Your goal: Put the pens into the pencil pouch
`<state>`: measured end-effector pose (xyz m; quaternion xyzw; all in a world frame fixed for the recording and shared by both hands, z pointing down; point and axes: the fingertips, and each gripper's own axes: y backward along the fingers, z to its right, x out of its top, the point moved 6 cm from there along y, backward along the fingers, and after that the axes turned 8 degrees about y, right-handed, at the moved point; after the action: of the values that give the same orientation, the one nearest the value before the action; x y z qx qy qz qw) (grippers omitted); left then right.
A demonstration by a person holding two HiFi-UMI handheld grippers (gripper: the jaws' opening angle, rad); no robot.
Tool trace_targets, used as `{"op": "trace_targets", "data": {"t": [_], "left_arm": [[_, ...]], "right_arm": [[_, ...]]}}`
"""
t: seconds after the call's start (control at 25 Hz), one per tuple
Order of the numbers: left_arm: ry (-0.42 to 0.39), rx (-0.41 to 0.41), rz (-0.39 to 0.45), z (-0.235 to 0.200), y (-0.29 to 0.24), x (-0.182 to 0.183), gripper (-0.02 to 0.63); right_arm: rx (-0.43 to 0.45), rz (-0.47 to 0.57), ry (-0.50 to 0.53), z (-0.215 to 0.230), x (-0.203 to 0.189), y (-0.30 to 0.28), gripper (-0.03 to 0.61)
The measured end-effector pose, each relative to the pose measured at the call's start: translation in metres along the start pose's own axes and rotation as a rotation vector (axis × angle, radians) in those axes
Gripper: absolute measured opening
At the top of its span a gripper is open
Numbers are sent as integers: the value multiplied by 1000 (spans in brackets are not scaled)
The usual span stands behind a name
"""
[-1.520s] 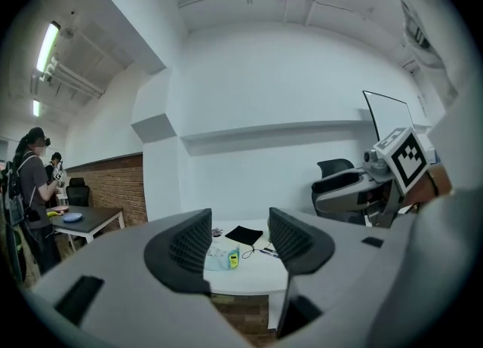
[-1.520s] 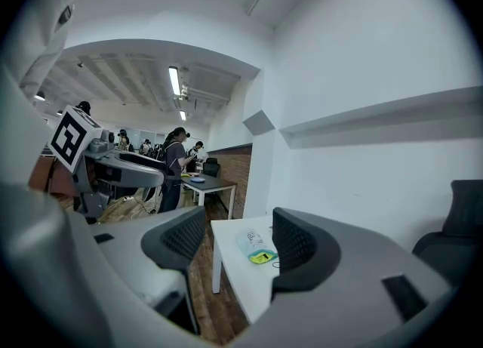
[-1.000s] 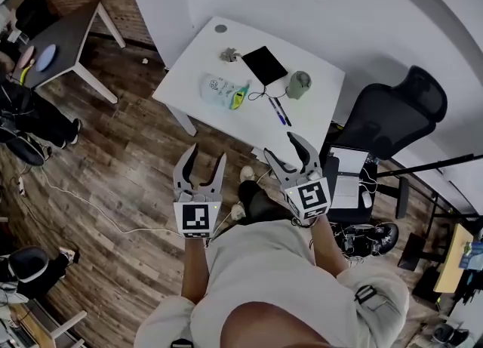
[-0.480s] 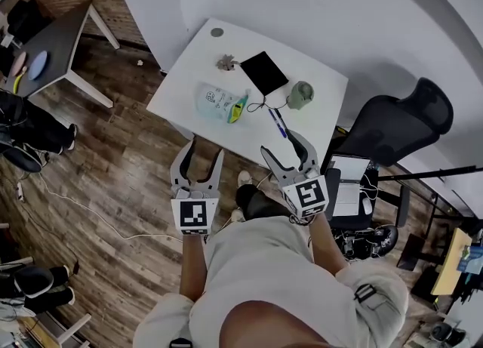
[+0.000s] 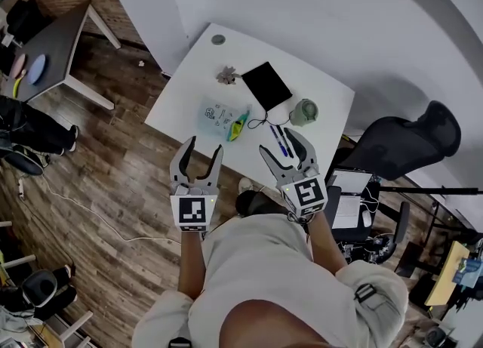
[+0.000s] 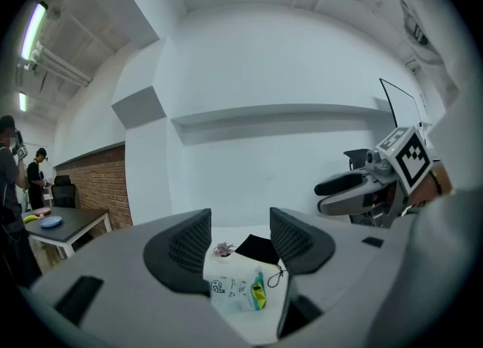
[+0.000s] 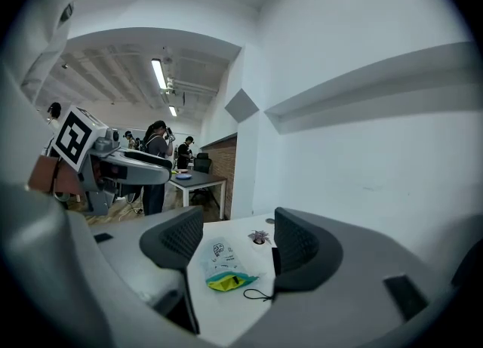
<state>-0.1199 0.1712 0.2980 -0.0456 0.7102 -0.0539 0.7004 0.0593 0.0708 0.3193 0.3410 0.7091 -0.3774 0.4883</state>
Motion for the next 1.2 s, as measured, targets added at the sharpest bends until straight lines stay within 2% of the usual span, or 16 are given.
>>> {"op": "trace_targets", "data": {"t": [0.4,0.6,0.88,1.2], "left_arm": [[-5,2,-57,-1,-60,1,239],[-6,-27,-95,2,-79,-6,238],[-20,-124,-153,0,-114,-23,233],[-60,-314,-261,-2,-159,-56,214]], "right_arm": [[24,-29,-46,45,-19,-31,293],[10,-55,-74,53,-34,-35,285],[-50,-119,-111,63,-57,-39,276],[-165,-254,-170,63,-90,-47,264]]}}
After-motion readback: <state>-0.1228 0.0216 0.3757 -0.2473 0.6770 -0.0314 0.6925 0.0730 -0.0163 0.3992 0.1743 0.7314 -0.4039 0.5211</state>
